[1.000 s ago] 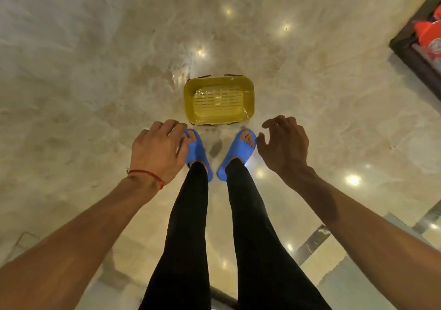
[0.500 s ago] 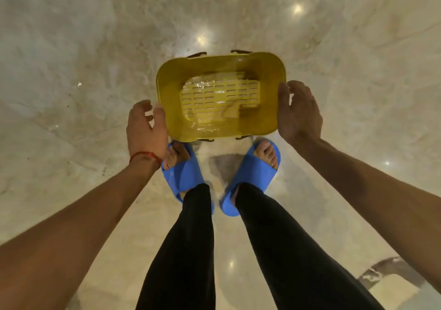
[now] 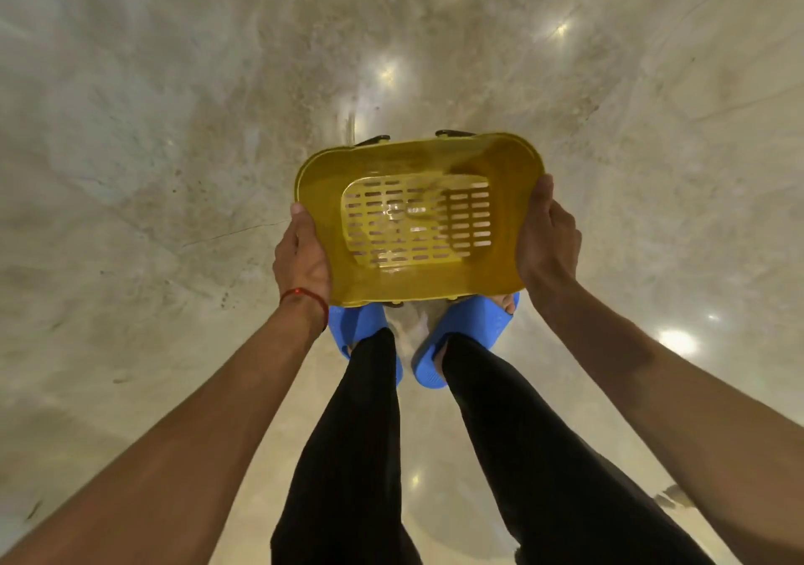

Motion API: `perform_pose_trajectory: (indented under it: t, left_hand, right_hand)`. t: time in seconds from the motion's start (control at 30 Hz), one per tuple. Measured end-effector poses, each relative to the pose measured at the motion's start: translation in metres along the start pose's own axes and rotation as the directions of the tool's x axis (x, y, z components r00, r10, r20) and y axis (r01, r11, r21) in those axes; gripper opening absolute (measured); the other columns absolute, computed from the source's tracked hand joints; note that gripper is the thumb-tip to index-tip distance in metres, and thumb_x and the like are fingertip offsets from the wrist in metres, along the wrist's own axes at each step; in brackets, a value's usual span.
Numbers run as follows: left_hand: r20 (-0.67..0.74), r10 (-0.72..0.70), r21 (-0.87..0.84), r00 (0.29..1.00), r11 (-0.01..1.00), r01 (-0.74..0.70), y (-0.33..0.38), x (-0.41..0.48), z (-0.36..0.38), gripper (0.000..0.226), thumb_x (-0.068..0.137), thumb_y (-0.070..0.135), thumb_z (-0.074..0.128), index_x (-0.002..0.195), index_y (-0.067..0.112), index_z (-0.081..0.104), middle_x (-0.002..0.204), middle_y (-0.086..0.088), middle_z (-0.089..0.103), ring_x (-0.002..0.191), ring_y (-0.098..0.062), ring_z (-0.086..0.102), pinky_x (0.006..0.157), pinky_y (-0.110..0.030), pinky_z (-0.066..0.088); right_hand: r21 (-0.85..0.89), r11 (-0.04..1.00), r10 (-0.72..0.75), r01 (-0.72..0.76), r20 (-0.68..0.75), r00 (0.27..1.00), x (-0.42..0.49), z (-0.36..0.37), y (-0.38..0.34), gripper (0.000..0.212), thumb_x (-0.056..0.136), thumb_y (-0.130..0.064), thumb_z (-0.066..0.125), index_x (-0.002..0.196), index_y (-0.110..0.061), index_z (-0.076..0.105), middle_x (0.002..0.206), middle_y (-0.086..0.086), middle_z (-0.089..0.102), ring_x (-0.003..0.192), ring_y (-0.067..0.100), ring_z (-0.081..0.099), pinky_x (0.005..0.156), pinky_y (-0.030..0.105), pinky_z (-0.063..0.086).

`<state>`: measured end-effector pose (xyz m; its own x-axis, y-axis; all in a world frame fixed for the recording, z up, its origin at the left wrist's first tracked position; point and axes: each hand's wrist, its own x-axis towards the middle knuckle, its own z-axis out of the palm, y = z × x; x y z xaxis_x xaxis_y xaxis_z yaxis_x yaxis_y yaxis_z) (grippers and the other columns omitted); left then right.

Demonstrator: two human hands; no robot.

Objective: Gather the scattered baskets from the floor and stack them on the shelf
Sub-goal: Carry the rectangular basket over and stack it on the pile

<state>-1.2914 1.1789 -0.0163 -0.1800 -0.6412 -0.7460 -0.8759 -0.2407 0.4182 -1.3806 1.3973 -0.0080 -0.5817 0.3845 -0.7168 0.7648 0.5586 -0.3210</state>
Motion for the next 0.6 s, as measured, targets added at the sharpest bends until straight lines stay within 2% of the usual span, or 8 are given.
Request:
perform_pose_trajectory:
  t: [0.1,0.2,0.3,0.4,0.5,0.6]
  left_hand:
    - [-0.015,-0.004,0.028,1.0,1.0,0.005,0.021,-0.048,-0.043,0.062,0.101,0.061,0.027,0.135,0.02,0.06,0.133,-0.005,0.061,0.122,-0.026,0.056,0.111,-0.045,0.04]
    - [-0.044,0.004,0.013,0.999,1.0,-0.003,0.047,-0.101,-0.089,0.059,0.102,0.058,0.027,0.128,0.019,0.063,0.115,0.001,0.062,0.114,-0.024,0.058,0.108,-0.042,0.042]
    - [-0.062,0.005,-0.028,0.998,1.0,-0.007,0.072,-0.154,-0.135,0.054,0.104,0.054,0.028,0.125,0.02,0.065,0.103,0.005,0.057,0.101,-0.019,0.055,0.097,-0.032,0.043]
    - [-0.069,0.018,-0.072,0.997,0.997,-0.023,0.097,-0.203,-0.179,0.053,0.105,0.051,0.029,0.124,0.018,0.065,0.105,0.004,0.056,0.096,-0.016,0.051,0.087,-0.025,0.037]
    - [-0.095,0.02,-0.11,0.995,0.993,-0.031,0.116,-0.247,-0.221,0.049,0.104,0.052,0.032,0.115,0.018,0.066,0.105,0.002,0.057,0.095,-0.018,0.052,0.084,-0.024,0.036]
    - [-0.1,-0.009,-0.163,0.995,0.987,-0.007,0.131,-0.284,-0.262,0.055,0.102,0.056,0.032,0.105,0.014,0.067,0.105,-0.002,0.062,0.099,-0.023,0.056,0.088,-0.031,0.04]
  right_hand:
    - [-0.002,1.0,0.019,-0.019,-0.012,1.0,-0.051,-0.029,-0.021,0.068,0.106,-0.06,0.017,0.124,-0.018,0.068,0.123,0.013,0.067,0.117,0.037,0.058,0.105,0.049,0.044]
    - [-0.029,0.999,-0.018,0.017,-0.023,1.0,-0.108,-0.06,-0.04,0.069,0.107,-0.059,0.015,0.125,-0.019,0.068,0.117,0.012,0.068,0.116,0.039,0.059,0.105,0.051,0.045]
    - [-0.034,0.999,-0.041,0.04,-0.025,0.999,-0.165,-0.095,-0.062,0.069,0.107,-0.056,0.014,0.127,-0.019,0.068,0.125,0.016,0.068,0.121,0.04,0.057,0.108,0.051,0.041]
    - [-0.044,0.996,-0.076,0.075,-0.02,0.997,-0.222,-0.13,-0.086,0.066,0.109,-0.051,0.013,0.128,-0.017,0.066,0.127,0.016,0.067,0.122,0.041,0.056,0.109,0.049,0.037]
    - [-0.043,0.984,-0.175,0.175,-0.008,0.985,-0.282,-0.164,-0.106,0.06,0.109,-0.052,0.015,0.105,-0.022,0.066,0.107,0.009,0.069,0.107,0.033,0.061,0.108,0.049,0.042]
    - [0.038,0.979,-0.202,0.202,0.004,0.979,-0.334,-0.194,-0.126,0.059,0.107,-0.059,0.02,0.077,-0.031,0.063,0.085,-0.005,0.066,0.102,0.032,0.064,0.103,0.05,0.046]
